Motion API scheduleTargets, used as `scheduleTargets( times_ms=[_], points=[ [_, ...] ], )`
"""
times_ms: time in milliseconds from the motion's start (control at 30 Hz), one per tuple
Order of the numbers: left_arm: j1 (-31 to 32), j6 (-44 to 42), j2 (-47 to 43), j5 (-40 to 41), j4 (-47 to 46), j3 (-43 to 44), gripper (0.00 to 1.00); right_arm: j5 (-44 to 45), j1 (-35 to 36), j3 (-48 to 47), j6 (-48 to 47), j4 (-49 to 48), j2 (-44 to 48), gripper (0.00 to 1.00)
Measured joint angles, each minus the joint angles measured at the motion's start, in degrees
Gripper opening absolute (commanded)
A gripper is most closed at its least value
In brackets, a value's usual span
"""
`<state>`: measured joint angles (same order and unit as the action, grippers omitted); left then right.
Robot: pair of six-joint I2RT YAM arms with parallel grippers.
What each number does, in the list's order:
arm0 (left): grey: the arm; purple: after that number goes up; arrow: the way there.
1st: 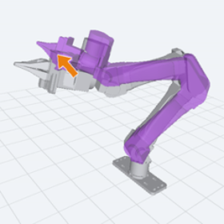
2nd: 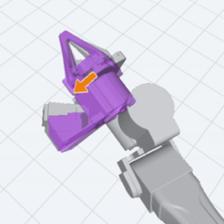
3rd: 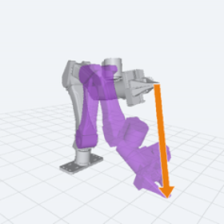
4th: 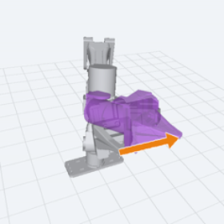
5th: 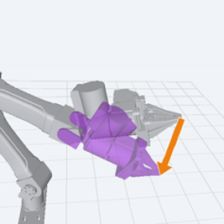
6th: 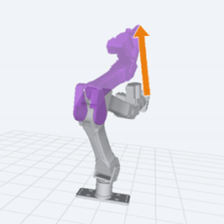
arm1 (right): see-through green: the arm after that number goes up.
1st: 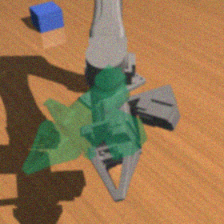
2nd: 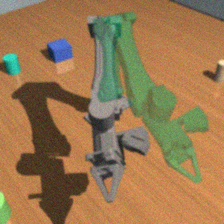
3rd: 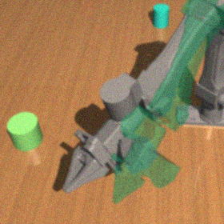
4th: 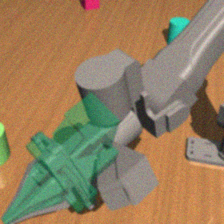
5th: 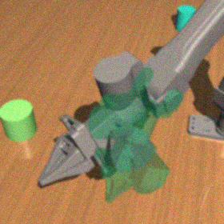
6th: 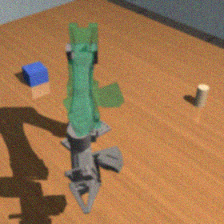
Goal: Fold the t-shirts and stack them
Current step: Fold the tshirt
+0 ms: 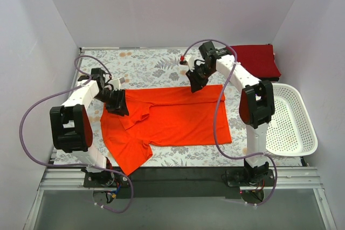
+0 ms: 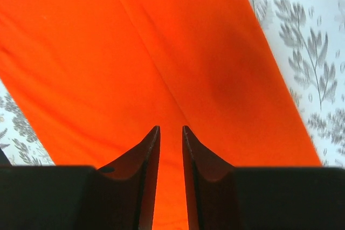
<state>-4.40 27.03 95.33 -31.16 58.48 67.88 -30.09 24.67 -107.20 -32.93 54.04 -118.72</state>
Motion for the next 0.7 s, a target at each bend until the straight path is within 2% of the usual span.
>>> scheduleTargets(
  times_ms=[200, 500, 700],
  points=[
    [0.02, 2.93, 0.35, 4.13, -3.48, -0.35, 0.34, 6.80, -3.10, 3.21, 0.00, -0.17, -1.20, 0.25],
    [-0.13, 7.58, 14.62, 11.15, -11.56, 6.54, 0.33, 17.20, -6.67, 3.61, -0.26, -2.82, -6.10, 0.23],
    [-0.31, 9.86, 20.52, 12.31, -11.10, 13.88, 0.31, 21.42, -7.89, 0.52, -0.81, -5.14, -11.17, 0.22]
  ],
)
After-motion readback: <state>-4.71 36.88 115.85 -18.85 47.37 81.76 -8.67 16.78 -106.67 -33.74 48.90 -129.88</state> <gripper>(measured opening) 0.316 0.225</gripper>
